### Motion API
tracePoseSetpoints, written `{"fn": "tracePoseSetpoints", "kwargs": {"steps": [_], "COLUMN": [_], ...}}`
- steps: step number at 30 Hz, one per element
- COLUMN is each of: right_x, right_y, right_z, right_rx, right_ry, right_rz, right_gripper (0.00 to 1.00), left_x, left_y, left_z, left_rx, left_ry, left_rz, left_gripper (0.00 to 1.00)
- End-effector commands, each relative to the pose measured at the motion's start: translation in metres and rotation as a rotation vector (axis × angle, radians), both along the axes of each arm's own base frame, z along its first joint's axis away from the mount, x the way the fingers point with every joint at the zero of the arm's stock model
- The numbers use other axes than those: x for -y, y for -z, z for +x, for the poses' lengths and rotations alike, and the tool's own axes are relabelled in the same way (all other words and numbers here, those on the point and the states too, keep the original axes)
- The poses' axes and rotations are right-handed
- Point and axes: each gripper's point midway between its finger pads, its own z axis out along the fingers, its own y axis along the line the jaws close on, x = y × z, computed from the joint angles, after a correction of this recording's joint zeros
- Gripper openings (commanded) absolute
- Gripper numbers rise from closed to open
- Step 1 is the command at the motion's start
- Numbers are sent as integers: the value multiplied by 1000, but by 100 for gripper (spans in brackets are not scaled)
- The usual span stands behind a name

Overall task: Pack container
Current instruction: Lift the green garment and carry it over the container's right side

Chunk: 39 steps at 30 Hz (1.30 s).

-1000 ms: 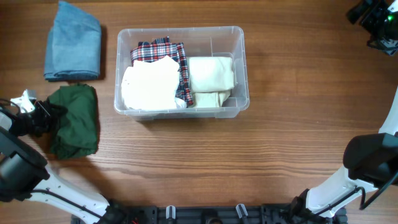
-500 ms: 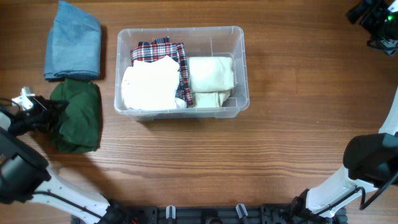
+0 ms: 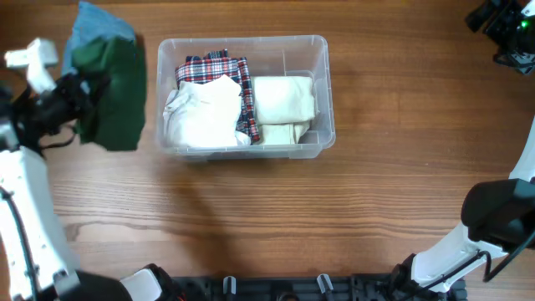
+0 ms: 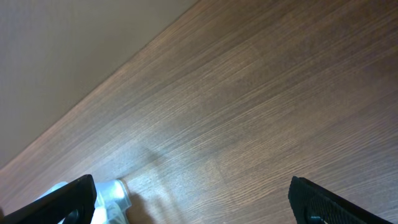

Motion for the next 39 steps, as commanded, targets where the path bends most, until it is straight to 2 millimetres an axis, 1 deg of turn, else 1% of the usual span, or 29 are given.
{"fn": "tracePoseSetpoints", "kwargs": {"steps": [1, 4, 6, 8, 9, 10, 12, 13, 14, 16, 18, 19, 20, 22, 24, 28, 31, 34, 36, 39], "right_x": [3, 3, 3, 3, 3, 3, 3, 3, 3, 3, 3, 3, 3, 3, 3, 3, 3, 3, 3, 3], "right_y": [7, 7, 7, 7, 7, 7, 7, 7, 7, 7, 7, 7, 7, 7, 7, 7, 7, 7, 7, 7], "right_z": [3, 3, 3, 3, 3, 3, 3, 3, 3, 3, 3, 3, 3, 3, 3, 3, 3, 3, 3, 3], "right_rx": [-15, -15, -14, -14, -15, -15, -15, -14, -15, -15, -15, -15, -15, -14, -15, -14, -14, -14, -15, -15], "right_ry": [11, 11, 11, 11, 12, 11, 11, 11, 11, 12, 11, 11, 11, 11, 11, 11, 11, 11, 11, 11], "right_rz": [1, 1, 1, 1, 1, 1, 1, 1, 1, 2, 1, 1, 1, 1, 1, 1, 1, 1, 1, 1], "right_gripper": [100, 100, 100, 100, 100, 100, 100, 100, 100, 100, 100, 100, 100, 100, 100, 100, 100, 100, 100, 100], "left_x": [62, 111, 137, 154, 165, 176, 193, 201, 205, 216, 221, 223, 227, 235, 249, 274, 297, 314, 323, 326], "left_y": [-48, -77, -94, -102, -105, -104, -95, -87, -79, -51, -29, -23, -9, 2, 9, 25, 38, 41, 42, 57], "left_z": [11, 27, 39, 47, 51, 56, 67, 72, 76, 88, 99, 102, 107, 114, 120, 122, 115, 108, 105, 104], "left_rx": [120, 218, 257, 259, 248, 225, 167, 127, 93, -31, -108, -132, -182, -216, -240, -298, -353, -379, -380, -426], "left_ry": [123, 215, 226, 226, 229, 227, 221, 217, 208, 182, 165, 157, 143, 142, 154, 166, 186, 203, 202, 141], "left_rz": [-55, -112, -177, -237, -283, -332, -400, -430, -450, -518, -559, -572, -600, -636, -679, -727, -733, -734, -728, -710], "left_gripper": [4, 4, 4, 4, 4, 4, 4, 4, 4, 4, 4, 4, 4, 4, 4, 4, 4, 4, 4, 4]}}
